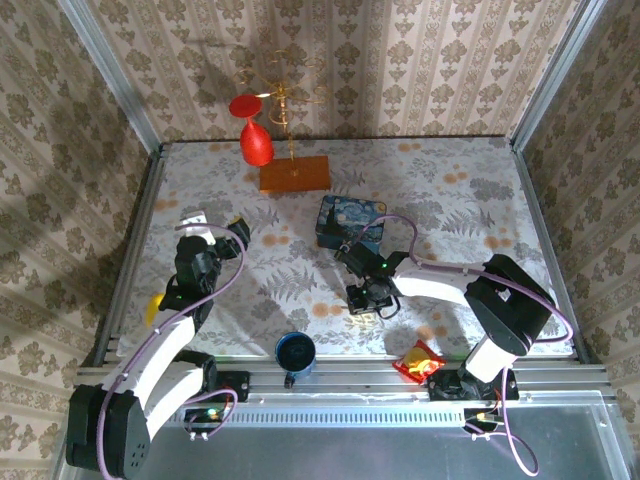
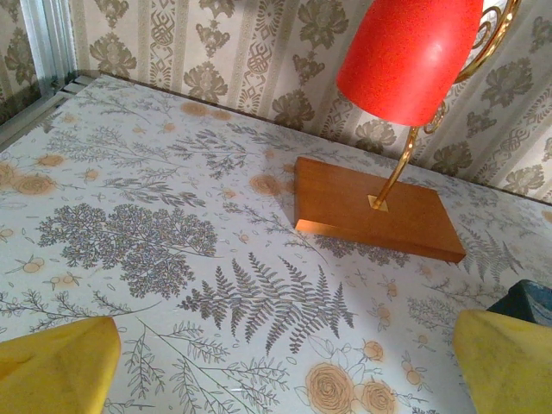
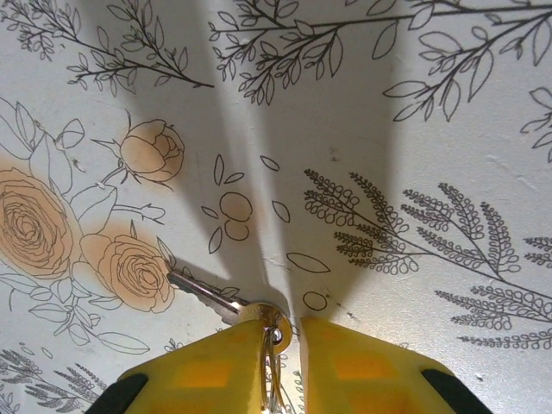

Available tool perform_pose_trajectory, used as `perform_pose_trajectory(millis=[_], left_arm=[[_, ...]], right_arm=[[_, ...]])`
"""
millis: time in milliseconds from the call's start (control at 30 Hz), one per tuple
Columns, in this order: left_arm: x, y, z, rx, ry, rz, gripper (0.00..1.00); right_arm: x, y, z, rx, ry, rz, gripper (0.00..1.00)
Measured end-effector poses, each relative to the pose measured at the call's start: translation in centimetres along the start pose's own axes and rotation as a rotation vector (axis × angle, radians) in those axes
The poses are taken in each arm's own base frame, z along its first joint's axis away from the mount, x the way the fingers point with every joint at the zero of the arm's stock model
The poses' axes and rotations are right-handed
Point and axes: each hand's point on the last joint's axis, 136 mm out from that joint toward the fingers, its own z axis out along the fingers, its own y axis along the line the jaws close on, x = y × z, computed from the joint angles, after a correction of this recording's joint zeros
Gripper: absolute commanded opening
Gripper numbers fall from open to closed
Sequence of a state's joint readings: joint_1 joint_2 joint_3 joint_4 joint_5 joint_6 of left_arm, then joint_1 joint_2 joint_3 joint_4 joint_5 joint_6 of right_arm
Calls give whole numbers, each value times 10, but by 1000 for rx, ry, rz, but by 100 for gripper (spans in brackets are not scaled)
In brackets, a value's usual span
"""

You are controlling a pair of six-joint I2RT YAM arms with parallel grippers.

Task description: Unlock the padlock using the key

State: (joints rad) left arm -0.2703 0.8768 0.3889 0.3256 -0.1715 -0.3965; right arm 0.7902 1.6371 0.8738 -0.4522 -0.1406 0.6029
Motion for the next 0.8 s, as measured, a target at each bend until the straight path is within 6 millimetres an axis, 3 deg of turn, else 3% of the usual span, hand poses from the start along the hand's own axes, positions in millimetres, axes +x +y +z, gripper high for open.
perform_pose_trajectory(millis=[233, 433, 667, 800], left_arm=[[0, 0, 0, 0, -1, 0, 100], [-3, 0, -1, -17, 21, -23, 100], [-13, -13, 1, 25, 46, -66, 100], [-4, -27, 3, 96, 100, -110, 100]], right_arm=[[0, 3, -2, -5, -6, -1, 2], [-5, 5, -10, -13, -37, -5, 0], [-19, 9, -32, -23, -136, -14, 0], [-38, 15, -52, -46, -249, -18, 0]])
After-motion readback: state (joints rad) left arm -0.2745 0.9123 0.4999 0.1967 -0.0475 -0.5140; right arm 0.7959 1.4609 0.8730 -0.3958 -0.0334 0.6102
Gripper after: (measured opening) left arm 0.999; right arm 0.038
